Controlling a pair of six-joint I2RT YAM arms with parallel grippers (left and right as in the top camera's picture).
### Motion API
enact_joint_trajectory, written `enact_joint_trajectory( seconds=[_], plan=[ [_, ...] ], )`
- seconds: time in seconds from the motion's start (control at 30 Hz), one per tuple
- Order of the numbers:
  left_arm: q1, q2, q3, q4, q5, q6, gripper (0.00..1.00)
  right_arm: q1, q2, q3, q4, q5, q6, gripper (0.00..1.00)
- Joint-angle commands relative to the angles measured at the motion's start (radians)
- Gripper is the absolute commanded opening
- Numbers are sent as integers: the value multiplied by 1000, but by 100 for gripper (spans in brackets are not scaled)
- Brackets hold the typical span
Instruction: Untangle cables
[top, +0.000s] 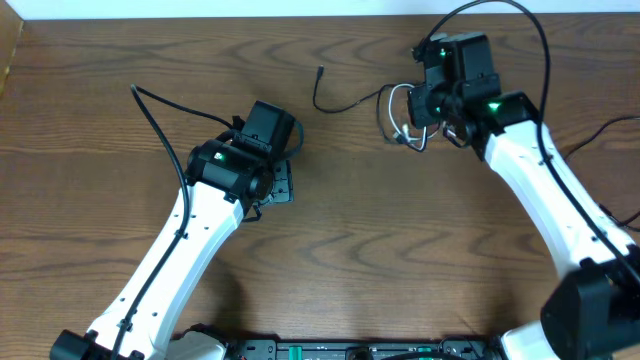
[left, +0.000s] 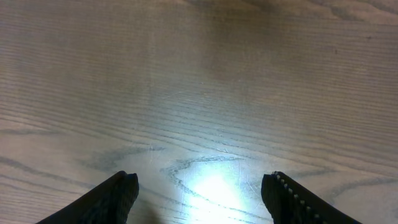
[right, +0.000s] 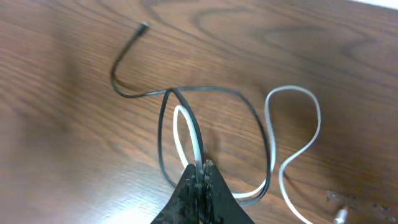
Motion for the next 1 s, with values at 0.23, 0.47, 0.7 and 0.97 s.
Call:
enact_joint_trajectory(
  seconds=[0.23,0.47,0.7,0.97],
  plan=[
    [0,10,-4,0,-5,9,69,10,-29,4,-87,-203,8,1],
    [0,10,-4,0,-2,9,69,9,-23,4,-166,-126,7,4],
    [0,10,-4,-3,-2,9,69,9,16,4,-177,-11,7,48],
    [0,10,-4,-7,-2,9,69,0,133,4,-93,146,7,53]
  ],
)
